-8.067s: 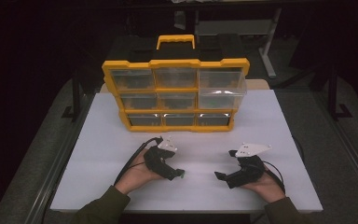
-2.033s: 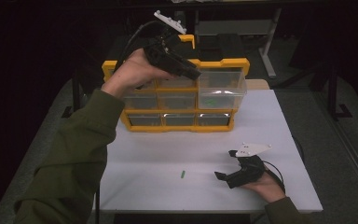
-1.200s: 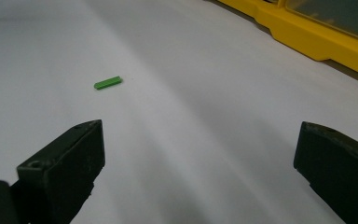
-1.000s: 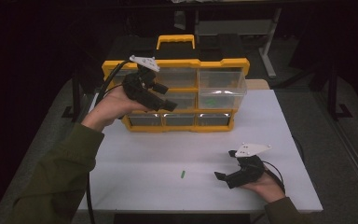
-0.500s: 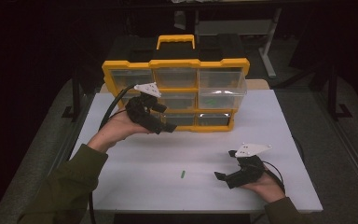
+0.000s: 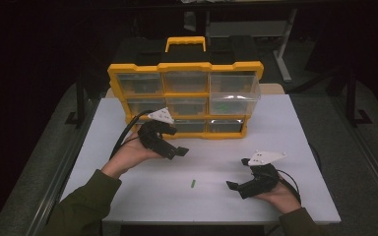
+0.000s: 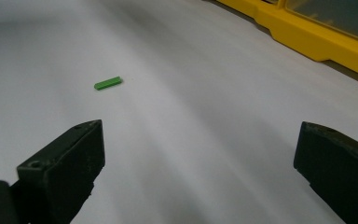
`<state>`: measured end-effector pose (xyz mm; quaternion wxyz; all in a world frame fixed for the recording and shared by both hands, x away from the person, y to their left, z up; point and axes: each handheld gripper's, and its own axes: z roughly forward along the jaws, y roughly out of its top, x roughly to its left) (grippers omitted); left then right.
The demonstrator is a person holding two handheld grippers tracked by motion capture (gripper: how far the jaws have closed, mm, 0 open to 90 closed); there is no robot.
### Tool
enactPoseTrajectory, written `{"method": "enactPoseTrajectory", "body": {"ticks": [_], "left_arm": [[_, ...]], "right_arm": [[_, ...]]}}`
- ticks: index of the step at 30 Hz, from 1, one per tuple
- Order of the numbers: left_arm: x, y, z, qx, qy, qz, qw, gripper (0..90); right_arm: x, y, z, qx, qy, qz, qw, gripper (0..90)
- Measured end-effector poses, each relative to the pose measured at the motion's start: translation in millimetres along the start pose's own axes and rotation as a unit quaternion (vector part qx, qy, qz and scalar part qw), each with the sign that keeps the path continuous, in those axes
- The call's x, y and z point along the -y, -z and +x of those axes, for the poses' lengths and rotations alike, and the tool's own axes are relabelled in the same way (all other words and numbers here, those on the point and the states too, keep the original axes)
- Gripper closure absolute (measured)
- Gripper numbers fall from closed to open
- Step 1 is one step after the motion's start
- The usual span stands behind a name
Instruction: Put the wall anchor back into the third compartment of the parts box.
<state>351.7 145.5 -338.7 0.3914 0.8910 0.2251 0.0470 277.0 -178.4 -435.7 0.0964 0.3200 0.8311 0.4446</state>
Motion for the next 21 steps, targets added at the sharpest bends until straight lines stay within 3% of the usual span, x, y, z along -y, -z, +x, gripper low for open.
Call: {"method": "enactPoseTrajectory", "body": {"ticks": [4, 10, 15, 16, 18, 21], "left_arm": [[11.5, -11.0, -5.6, 0.001, 0.008, -0.002, 1.0000, 13.9], [33.6, -32.6, -12.5, 0.001, 0.008, 0.019, 0.9998, 14.5], [50.0, -50.7, -19.2, 0.002, 0.024, 0.023, 0.9994, 14.8], [51.8, -51.7, -19.2, 0.003, 0.017, 0.034, 0.9993, 14.8], [55.8, -56.1, -23.1, 0.000, 0.030, 0.026, 0.9992, 15.1], [59.2, -59.6, -27.5, -0.001, 0.018, 0.037, 0.9991, 19.1]], "right_arm": [[0.0, 0.0, 0.3, 0.000, -0.001, 0.001, 1.0000, 1.2], [0.1, 0.3, 0.1, -0.001, -0.001, 0.000, 1.0000, 1.2], [0.3, 0.0, -0.6, -0.002, -0.001, 0.001, 1.0000, 1.2], [0.3, 0.0, -0.6, -0.002, 0.000, 0.001, 1.0000, 1.2], [0.4, 0.0, -0.6, -0.002, -0.001, 0.001, 1.0000, 1.1], [0.5, 0.0, -0.8, -0.002, -0.001, 0.000, 1.0000, 1.2]]}}
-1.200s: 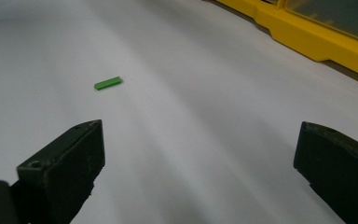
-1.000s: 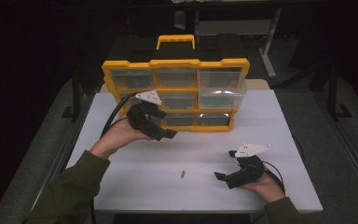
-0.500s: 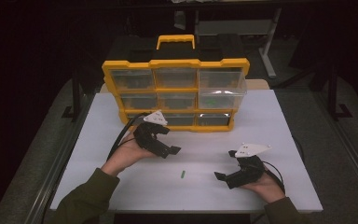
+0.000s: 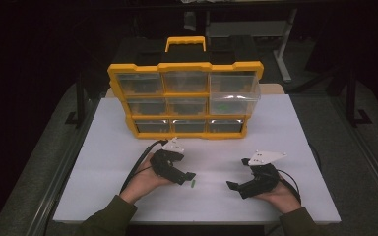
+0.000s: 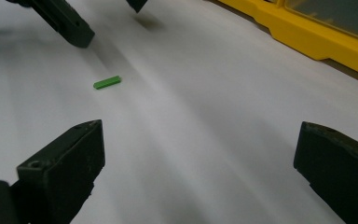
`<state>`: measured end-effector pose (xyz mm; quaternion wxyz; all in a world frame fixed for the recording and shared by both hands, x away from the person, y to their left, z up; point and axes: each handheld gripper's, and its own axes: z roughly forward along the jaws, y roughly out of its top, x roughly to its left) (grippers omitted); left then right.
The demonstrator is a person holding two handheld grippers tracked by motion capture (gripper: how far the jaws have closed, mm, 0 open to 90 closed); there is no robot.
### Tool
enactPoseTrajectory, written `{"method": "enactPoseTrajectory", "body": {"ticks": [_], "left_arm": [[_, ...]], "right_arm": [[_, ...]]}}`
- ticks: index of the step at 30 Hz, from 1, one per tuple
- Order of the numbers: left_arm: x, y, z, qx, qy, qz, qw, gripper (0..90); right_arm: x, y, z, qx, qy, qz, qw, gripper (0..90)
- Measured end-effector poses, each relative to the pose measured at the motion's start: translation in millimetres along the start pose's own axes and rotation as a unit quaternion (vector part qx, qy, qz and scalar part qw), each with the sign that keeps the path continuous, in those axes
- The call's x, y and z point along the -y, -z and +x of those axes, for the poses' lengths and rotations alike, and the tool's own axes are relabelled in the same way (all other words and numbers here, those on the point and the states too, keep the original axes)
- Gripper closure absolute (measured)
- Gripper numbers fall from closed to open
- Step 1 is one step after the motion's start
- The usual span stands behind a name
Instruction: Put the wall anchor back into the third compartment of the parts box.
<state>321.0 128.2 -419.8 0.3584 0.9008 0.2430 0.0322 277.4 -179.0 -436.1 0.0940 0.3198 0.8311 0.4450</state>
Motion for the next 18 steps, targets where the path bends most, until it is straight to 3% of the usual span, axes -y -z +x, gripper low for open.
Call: {"method": "enactPoseTrajectory", "body": {"ticks": [1, 3, 4, 5, 9, 11, 12, 13, 15, 16, 17, 18], "left_arm": [[0.5, 0.4, -0.2, 0.001, -0.012, 0.010, 0.9999, 21.1], [2.4, -2.4, -3.1, 0.007, -0.005, 0.004, 1.0000, 24.9], [3.7, -5.5, -6.0, 0.011, 0.009, -0.005, 0.9999, 28.2], [4.4, -6.3, -5.6, 0.015, -0.001, 0.006, 0.9999, 30.9], [7.1, -13.0, -11.1, 0.027, 0.007, 0.009, 0.9996, 41.2], [7.2, -13.5, -11.3, 0.032, -0.010, 0.023, 0.9992, 46.8], [7.6, -15.9, -14.2, 0.033, 0.002, 0.014, 0.9994, 49.9], [7.9, -17.1, -15.3, 0.034, 0.002, 0.015, 0.9993, 52.4], [8.0, -18.9, -16.5, 0.037, -0.001, 0.023, 0.9991, 56.9], [7.7, -18.4, -14.9, 0.037, -0.018, 0.037, 0.9985, 59.2], [8.3, -20.8, -17.5, 0.038, -0.004, 0.026, 0.9989, 61.6], [8.0, -20.1, -16.5, 0.039, -0.015, 0.037, 0.9984, 63.4]], "right_arm": [[-0.1, 0.0, 0.5, 0.001, -0.002, 0.001, 1.0000, 1.1], [0.0, -0.4, 0.4, 0.000, 0.000, 0.003, 1.0000, 1.2], [0.0, -0.4, 0.4, 0.000, 0.001, 0.003, 1.0000, 1.2], [-0.1, -0.4, 0.4, 0.000, 0.001, 0.002, 1.0000, 1.2], [0.0, -0.4, 0.3, 0.001, 0.001, 0.003, 1.0000, 1.2], [0.0, -0.5, 0.1, 0.000, 0.001, 0.003, 1.0000, 1.2], [0.0, -0.6, 0.1, 0.000, 0.001, 0.004, 1.0000, 1.2], [0.0, -0.7, 0.2, 0.000, 0.002, 0.004, 1.0000, 1.2], [0.0, -0.7, 0.2, 0.000, 0.001, 0.004, 1.0000, 1.2], [0.0, -0.8, 0.2, 0.000, 0.002, 0.004, 1.0000, 1.1], [0.0, -0.9, 0.2, 0.001, 0.002, 0.004, 1.0000, 1.2], [-0.1, -1.0, 0.2, 0.001, 0.002, 0.004, 1.0000, 1.1]]}}
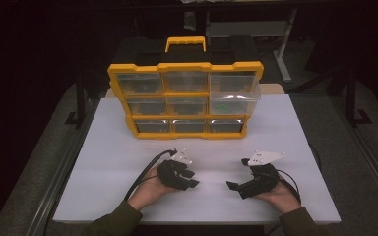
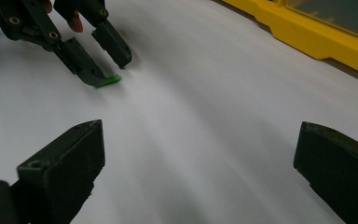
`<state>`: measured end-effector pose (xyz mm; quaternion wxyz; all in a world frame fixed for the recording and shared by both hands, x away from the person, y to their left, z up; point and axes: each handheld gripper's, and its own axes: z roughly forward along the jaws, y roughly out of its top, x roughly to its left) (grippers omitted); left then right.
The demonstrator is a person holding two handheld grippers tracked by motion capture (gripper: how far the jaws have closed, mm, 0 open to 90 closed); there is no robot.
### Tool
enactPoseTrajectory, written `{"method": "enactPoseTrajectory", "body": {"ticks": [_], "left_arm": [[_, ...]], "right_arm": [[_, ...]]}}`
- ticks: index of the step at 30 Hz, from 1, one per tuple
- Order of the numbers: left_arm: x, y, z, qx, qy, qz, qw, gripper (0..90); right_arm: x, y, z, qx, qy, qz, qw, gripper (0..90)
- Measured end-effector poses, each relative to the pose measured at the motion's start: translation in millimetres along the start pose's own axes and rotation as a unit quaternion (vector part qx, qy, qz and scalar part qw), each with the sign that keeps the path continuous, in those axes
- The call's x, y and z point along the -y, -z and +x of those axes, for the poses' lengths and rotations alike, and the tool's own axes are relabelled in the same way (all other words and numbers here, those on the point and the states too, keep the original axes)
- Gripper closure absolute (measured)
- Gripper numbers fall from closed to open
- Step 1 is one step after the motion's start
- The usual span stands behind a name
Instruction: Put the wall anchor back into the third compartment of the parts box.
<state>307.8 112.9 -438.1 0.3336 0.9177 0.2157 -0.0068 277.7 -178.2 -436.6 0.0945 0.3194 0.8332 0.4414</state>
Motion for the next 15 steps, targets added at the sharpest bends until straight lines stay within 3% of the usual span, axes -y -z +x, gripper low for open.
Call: {"method": "enactPoseTrajectory", "body": {"ticks": [9, 10, 11, 13, 15], "left_arm": [[0.7, -3.3, -2.2, -0.007, 0.004, -0.011, 0.9999, 77.9], [0.5, -1.9, -0.7, -0.008, -0.007, -0.001, 0.9999, 79.4], [0.8, -3.2, -2.1, -0.008, 0.005, -0.010, 0.9999, 80.7], [0.7, -1.7, 0.1, -0.008, -0.006, 0.001, 0.9999, 84.0], [0.9, -2.9, -0.7, -0.007, 0.003, -0.008, 0.9999, 84.4]], "right_arm": [[0.0, 0.0, 0.0, 0.000, 0.000, 0.000, 1.0000, 1.2], [0.0, -0.1, 0.0, 0.000, 0.000, 0.000, 1.0000, 1.2], [-0.1, -0.1, 0.3, 0.000, -0.001, 0.001, 1.0000, 1.2], [-0.2, 0.0, 0.3, 0.000, -0.002, 0.000, 1.0000, 1.2], [-0.2, 0.0, 0.2, 0.000, -0.001, 0.000, 1.0000, 1.2]]}}
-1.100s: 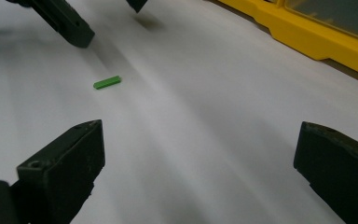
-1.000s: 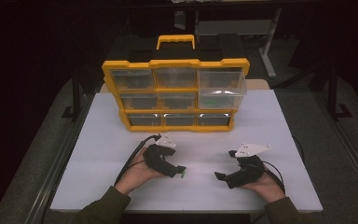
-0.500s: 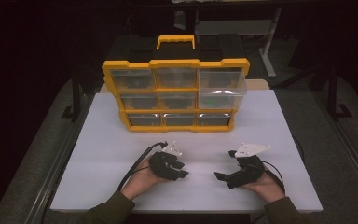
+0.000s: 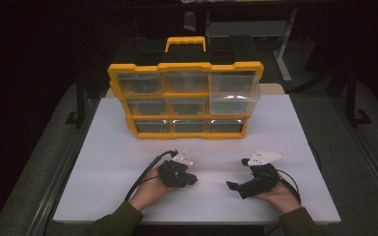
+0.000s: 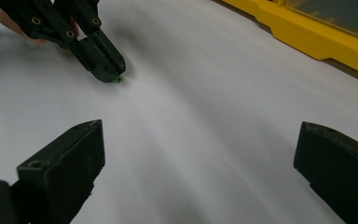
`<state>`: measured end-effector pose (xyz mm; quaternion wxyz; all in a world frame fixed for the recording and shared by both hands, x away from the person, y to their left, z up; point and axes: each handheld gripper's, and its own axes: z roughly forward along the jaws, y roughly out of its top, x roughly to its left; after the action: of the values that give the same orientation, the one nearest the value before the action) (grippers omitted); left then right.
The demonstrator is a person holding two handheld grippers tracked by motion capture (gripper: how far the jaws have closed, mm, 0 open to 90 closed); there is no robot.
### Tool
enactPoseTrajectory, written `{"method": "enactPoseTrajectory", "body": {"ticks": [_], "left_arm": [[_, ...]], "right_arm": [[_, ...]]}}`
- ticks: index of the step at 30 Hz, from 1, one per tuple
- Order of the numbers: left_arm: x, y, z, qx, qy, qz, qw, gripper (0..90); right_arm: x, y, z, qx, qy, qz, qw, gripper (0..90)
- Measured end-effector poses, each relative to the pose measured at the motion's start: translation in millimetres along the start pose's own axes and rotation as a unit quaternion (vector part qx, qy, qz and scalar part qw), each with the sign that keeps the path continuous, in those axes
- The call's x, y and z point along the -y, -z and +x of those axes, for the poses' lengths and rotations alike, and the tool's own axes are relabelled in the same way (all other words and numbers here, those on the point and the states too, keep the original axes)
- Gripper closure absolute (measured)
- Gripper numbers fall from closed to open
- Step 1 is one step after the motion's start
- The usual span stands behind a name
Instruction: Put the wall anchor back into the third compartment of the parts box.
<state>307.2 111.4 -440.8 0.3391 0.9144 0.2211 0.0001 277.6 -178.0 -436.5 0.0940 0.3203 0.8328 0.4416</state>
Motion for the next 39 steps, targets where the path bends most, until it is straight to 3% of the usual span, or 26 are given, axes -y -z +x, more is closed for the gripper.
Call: {"method": "enactPoseTrajectory", "body": {"ticks": [7, 14, 17, 25, 28, 39], "left_arm": [[-1.5, 3.5, 5.0, 0.013, -0.003, 0.004, 0.9999, 84.9], [-12.2, 18.4, 11.9, 0.028, 0.009, -0.012, 0.9995, 85.1], [-21.2, 28.8, 16.0, 0.031, -0.003, -0.007, 0.9995, 85.1], [-42.3, 53.2, 22.5, 0.046, -0.002, -0.018, 0.9988, 85.1], [-56.3, 70.2, 28.0, 0.057, -0.002, -0.025, 0.9980, 85.1], [-104.4, 118.3, 40.4, 0.067, -0.026, -0.043, 0.9965, 85.1]], "right_arm": [[-0.1, 0.0, 0.3, -0.001, -0.001, -0.001, 1.0000, 1.2], [-0.1, 0.4, -0.2, 0.000, 0.000, -0.002, 1.0000, 1.2], [-0.1, 0.7, -0.2, -0.001, 0.001, -0.001, 1.0000, 1.2], [0.1, 0.9, -0.4, 0.000, 0.001, -0.003, 1.0000, 1.2], [-0.2, 0.9, -0.7, -0.002, -0.001, -0.003, 1.0000, 1.2], [0.8, 0.7, -1.7, -0.001, -0.003, -0.003, 1.0000, 1.2]]}}
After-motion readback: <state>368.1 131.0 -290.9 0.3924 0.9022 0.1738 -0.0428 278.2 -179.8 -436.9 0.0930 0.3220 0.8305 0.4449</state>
